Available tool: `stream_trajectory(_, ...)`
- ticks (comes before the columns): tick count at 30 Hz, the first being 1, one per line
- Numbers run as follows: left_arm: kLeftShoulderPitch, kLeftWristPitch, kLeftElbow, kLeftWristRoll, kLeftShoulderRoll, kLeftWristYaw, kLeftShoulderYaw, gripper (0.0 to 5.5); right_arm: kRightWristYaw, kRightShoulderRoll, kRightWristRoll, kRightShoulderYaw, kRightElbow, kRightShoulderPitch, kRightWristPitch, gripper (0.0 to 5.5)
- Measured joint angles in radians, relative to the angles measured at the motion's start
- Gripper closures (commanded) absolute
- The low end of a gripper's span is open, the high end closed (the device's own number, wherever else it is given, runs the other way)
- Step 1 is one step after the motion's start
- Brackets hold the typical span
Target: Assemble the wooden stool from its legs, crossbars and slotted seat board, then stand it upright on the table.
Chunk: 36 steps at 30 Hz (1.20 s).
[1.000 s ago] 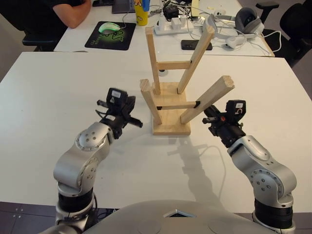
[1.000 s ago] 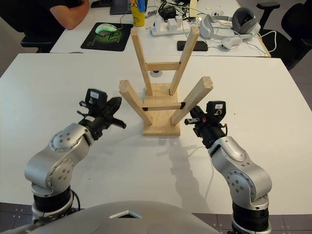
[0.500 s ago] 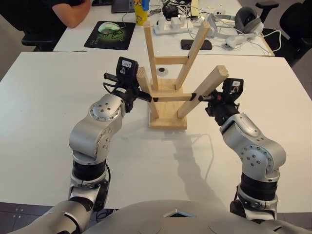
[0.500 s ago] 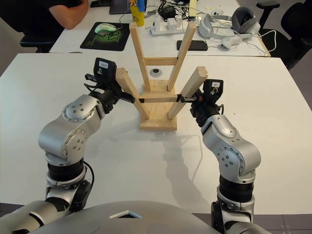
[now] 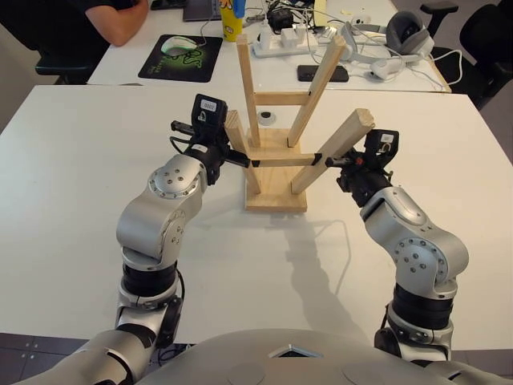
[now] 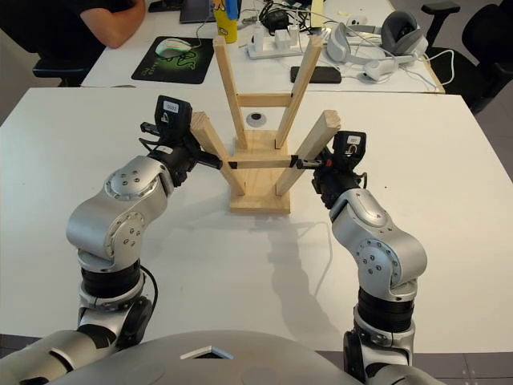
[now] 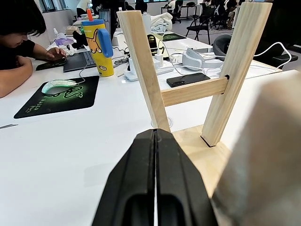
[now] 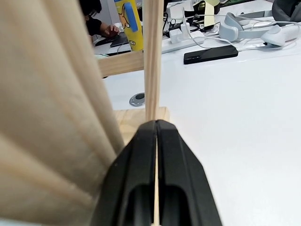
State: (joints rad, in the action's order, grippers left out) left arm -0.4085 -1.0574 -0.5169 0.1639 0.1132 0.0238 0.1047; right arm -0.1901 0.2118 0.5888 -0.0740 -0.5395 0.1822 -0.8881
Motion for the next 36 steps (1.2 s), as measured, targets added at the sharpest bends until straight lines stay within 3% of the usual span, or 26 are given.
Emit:
stream_trajectory(6, 0.317, 0.153, 0.040, -0.109, 0.146, 0.010, -0.091, 5.50, 0.101, 0.094, -0.185, 0.055, 0.097, -0.205, 0.160, 5.49)
stream_trajectory(10, 0.324, 0.266, 0.077, -0.079, 0.108, -0.034, -0.104, 5.50, 0.151, 0.045, -0.211, 0.077, 0.110, -0.207, 0.257, 5.49)
stream_trajectory(14, 0.324, 0.342, -0.016, -0.106, 0.100, 0.006, -0.169, 5.50, 0.058, 0.023, -0.297, -0.062, 0.057, -0.220, 0.372, 5.49)
stream_trajectory(17, 0.329, 0.370, -0.147, -0.139, 0.099, 0.037, -0.204, 5.50, 0.007, -0.003, -0.316, -0.127, -0.041, -0.254, 0.373, 5.49)
stream_trajectory(23, 0.315, 0.409, -0.272, -0.169, 0.098, 0.042, -0.213, 5.50, -0.037, -0.062, -0.315, -0.134, -0.175, -0.245, 0.292, 5.49)
stream_trajectory(25, 0.314, 0.381, -0.253, -0.169, 0.096, 0.031, -0.190, 5.50, -0.035, -0.069, -0.337, -0.111, -0.173, -0.219, 0.281, 5.49)
stream_trajectory(30, 0.287, 0.277, -0.201, -0.151, 0.085, -0.062, 0.033, 5.50, 0.131, -0.071, -0.308, 0.187, -0.170, -0.103, 0.252, 5.49)
stream_trajectory(34, 0.276, 0.247, -0.187, -0.160, 0.102, -0.083, 0.060, 5.50, 0.157, -0.058, -0.304, 0.186, -0.153, -0.127, 0.208, 5.49)
stream_trajectory(36, 0.267, 0.241, -0.188, -0.169, 0.100, -0.082, 0.063, 5.50, 0.138, -0.055, -0.308, 0.118, -0.129, -0.152, 0.180, 5.49)
